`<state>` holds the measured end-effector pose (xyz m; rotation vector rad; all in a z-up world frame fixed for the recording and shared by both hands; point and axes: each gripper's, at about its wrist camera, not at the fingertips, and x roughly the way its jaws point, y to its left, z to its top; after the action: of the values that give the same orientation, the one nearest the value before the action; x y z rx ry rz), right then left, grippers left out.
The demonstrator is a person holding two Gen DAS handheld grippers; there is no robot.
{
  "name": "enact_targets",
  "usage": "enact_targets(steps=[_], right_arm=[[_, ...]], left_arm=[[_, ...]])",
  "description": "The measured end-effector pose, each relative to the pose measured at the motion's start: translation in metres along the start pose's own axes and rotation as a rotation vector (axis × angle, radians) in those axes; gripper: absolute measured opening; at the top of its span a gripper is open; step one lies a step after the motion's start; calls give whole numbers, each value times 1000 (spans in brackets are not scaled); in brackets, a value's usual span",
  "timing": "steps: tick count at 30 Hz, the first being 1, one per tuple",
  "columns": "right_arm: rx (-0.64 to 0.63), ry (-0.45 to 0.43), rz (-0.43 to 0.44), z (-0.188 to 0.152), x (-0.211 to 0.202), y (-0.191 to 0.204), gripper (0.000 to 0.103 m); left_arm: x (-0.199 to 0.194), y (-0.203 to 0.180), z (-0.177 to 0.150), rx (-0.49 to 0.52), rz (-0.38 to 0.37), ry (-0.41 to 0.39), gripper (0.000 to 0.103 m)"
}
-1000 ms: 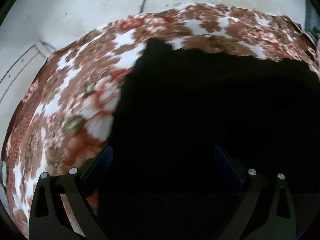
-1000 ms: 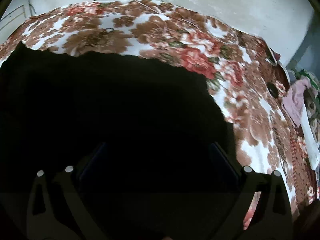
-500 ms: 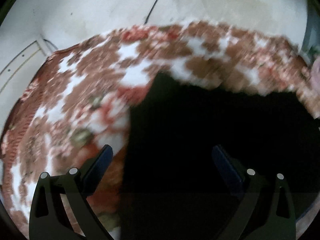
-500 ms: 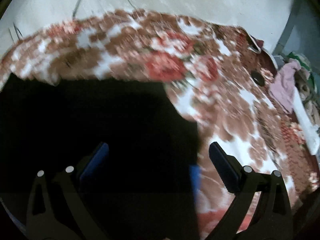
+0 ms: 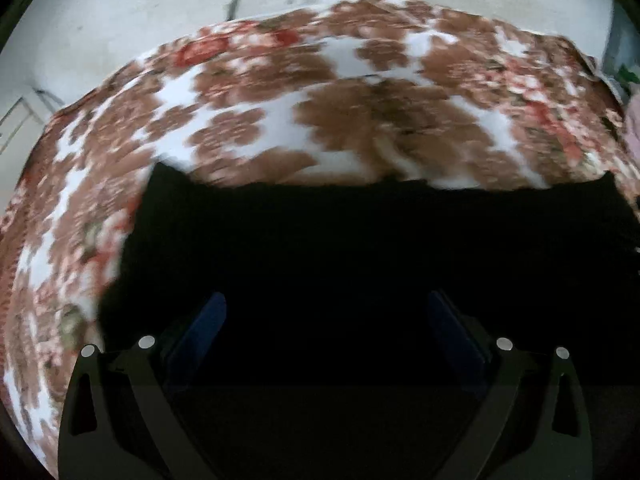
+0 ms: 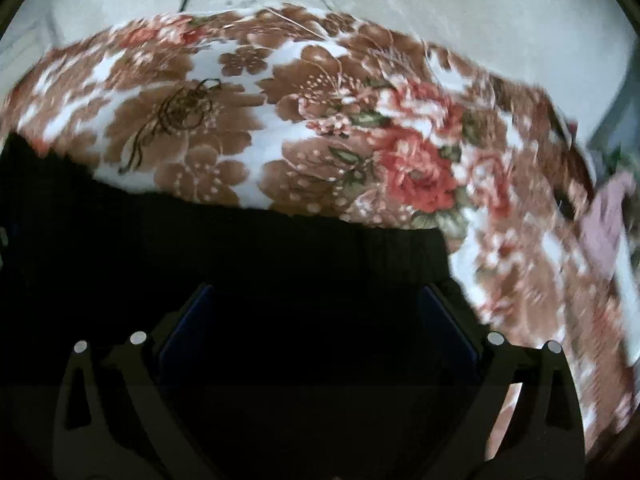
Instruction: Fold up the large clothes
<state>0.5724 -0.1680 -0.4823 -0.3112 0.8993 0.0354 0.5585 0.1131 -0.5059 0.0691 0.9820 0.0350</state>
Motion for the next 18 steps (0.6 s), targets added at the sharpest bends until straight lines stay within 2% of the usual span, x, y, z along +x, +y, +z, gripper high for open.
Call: enact_targets(steps=[2, 6, 8, 12, 15, 18], right_arm=[[-21, -13, -14, -10, 0, -10, 98], [13, 7, -27, -24, 7, -38, 98], [32, 32, -47, -28, 12, -44, 98], [98, 55, -8, -24, 7, -50, 98], [151, 47, 4, -22, -12, -51, 98], [168, 39, 50, -23, -32, -41, 98]], left_arm=[[1, 20, -6, -1, 29, 4, 99], [-1, 29, -16, 93, 32, -2, 99], [-2, 31, -15, 91, 27, -2, 99], [-28, 30, -12, 67, 1, -52, 97], [-77, 47, -28, -80, -63, -132, 97], [-119, 67, -73, -270, -115, -161, 97]])
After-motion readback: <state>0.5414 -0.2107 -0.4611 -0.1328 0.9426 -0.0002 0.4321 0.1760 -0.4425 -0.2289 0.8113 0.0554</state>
